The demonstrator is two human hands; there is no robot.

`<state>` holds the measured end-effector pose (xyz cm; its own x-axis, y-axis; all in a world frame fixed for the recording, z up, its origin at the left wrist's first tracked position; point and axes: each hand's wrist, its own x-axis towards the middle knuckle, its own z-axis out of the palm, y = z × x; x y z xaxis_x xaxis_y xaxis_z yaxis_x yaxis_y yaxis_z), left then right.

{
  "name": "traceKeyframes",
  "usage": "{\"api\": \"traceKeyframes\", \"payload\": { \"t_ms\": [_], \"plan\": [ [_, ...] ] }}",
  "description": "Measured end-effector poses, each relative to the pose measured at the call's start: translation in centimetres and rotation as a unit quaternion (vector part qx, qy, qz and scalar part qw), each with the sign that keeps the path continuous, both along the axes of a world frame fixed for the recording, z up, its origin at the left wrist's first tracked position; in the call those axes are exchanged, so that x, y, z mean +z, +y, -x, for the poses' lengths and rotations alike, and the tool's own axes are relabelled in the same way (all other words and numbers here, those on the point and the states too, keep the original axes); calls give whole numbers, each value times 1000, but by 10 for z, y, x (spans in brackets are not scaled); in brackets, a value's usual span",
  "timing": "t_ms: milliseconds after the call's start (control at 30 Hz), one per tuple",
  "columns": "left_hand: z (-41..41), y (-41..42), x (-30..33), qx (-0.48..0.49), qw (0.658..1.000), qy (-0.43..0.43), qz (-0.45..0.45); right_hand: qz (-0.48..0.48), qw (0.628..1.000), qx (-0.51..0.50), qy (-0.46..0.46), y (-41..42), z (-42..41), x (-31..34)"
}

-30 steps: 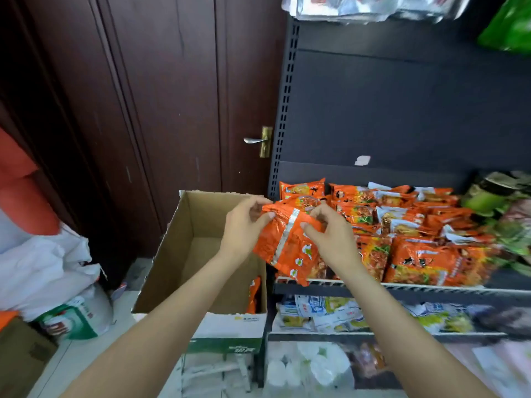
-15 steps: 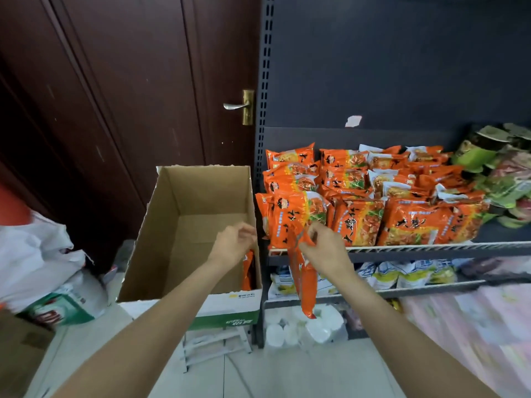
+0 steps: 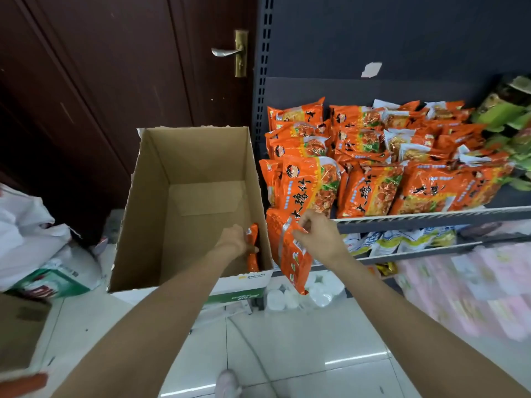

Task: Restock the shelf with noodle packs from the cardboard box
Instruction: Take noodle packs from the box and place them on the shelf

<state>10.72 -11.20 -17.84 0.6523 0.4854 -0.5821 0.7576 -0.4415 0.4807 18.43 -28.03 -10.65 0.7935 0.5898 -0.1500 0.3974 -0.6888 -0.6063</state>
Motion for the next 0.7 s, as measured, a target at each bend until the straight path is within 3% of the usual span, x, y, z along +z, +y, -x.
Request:
{"api": "traceKeyframes", "payload": {
  "t_ms": [167, 367, 533, 700],
  "plan": [
    [-1, 0, -3, 42, 998, -39, -17, -7, 1000, -2, 7, 1, 0, -1],
    [19, 0, 29, 93, 977, -186, -46, -37, 999, 4, 16, 2, 3, 6],
    [33, -4, 88, 128, 925, -347, -87, -78, 997, 10, 11, 1, 4, 26],
    [38, -23, 158, 96, 871, -467, -118, -136, 990, 16, -22, -17, 0, 65]
  ]
}}
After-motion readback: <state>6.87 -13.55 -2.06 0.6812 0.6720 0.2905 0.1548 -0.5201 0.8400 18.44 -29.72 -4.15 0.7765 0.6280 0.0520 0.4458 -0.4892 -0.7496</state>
